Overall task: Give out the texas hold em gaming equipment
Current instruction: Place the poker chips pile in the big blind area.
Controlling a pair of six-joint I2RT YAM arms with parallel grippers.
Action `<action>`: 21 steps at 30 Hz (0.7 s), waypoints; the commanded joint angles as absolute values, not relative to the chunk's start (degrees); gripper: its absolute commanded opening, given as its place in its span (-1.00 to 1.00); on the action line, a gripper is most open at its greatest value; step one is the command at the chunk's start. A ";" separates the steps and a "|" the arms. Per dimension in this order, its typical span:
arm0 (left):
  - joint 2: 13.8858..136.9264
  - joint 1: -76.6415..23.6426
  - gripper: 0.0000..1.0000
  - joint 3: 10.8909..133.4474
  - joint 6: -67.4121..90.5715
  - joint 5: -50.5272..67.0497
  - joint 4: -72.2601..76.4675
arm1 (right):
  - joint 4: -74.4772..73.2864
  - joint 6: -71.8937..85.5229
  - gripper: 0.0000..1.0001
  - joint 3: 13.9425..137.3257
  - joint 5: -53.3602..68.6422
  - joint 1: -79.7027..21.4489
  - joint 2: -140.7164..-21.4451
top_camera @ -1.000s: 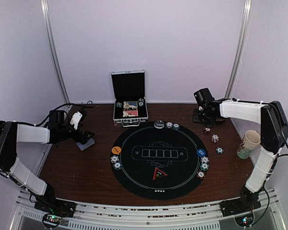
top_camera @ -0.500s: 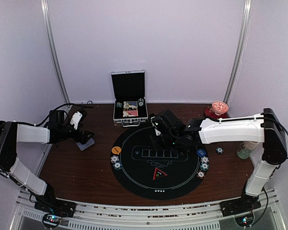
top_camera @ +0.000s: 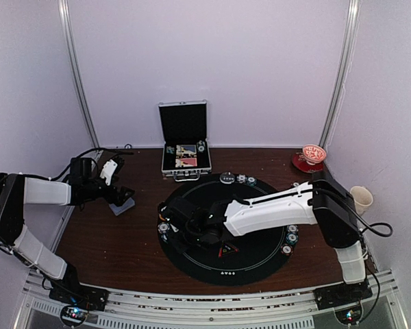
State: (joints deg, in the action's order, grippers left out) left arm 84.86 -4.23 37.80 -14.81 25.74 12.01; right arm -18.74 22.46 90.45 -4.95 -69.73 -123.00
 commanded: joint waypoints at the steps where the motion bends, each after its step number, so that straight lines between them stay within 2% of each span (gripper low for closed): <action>1: 84.72 -4.01 0.96 38.76 -14.59 26.28 13.89 | -20.11 22.64 -0.30 93.73 -5.36 -71.03 -124.77; 21: 84.90 -3.97 0.96 38.84 -14.50 26.13 13.89 | -21.97 23.12 -0.27 97.25 -5.80 -73.02 -129.58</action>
State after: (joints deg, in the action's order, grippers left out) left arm 84.86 -4.23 37.80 -14.81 25.74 12.01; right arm -21.28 22.74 95.42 -4.95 -72.38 -128.86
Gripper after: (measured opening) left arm 0.979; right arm 0.409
